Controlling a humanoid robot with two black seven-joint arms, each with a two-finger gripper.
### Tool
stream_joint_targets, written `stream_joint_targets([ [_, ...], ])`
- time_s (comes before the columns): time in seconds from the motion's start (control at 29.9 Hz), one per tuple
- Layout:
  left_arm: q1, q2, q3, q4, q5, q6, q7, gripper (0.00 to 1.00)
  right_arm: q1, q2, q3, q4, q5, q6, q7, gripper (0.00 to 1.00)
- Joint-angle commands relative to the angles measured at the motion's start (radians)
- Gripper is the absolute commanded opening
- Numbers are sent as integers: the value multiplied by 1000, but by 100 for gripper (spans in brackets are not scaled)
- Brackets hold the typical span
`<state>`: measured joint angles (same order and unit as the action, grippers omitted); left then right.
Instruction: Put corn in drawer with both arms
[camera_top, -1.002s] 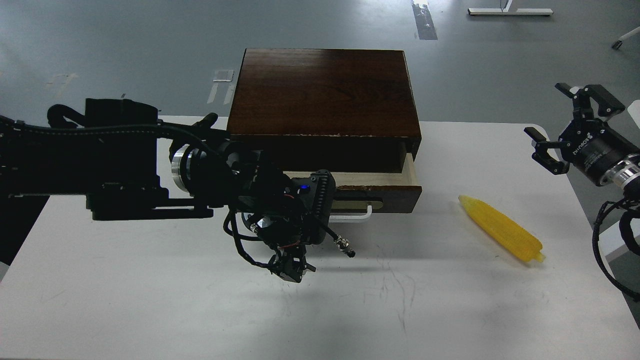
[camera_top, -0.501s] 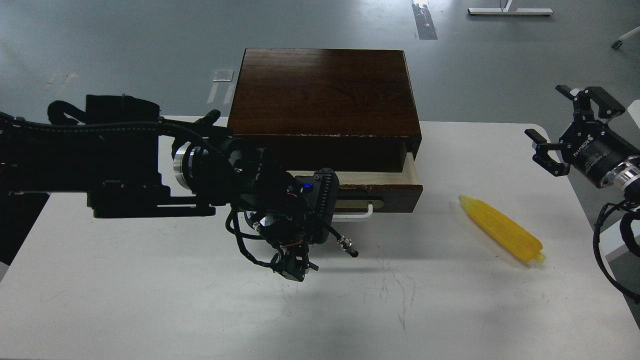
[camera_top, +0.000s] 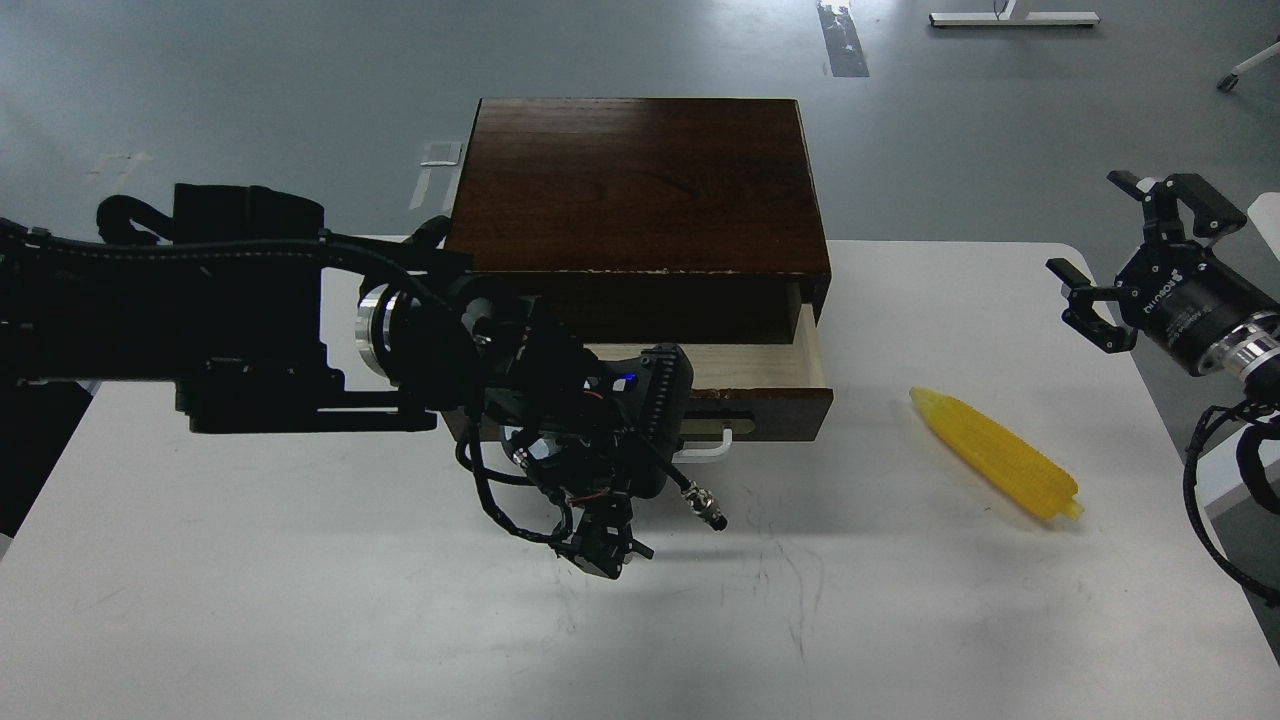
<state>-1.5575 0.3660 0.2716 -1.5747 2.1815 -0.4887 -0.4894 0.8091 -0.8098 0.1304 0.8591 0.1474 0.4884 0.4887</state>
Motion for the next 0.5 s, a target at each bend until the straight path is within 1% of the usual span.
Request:
stream_joint_targets([
  [0.0, -1, 22, -44, -4, 0, 0, 1, 98, -4, -2, 0, 0, 0, 0, 0, 100],
  [0.2, 1, 83, -192, -18, -167, 0, 1, 98, -7, -5, 0, -2, 0, 0, 0, 100],
  [0.33, 16, 140, -313, 1, -452, 0, 1, 98, -5, -5, 0, -3, 0, 0, 0, 100],
  [0.4, 25, 163, -344, 13, -549, 0, 1, 98, -5, -5, 0, -6, 0, 0, 0, 100],
  [0.47, 48, 197, -383, 38, -710, 0, 1, 98, -4, -6, 0, -11, 0, 0, 0, 100],
])
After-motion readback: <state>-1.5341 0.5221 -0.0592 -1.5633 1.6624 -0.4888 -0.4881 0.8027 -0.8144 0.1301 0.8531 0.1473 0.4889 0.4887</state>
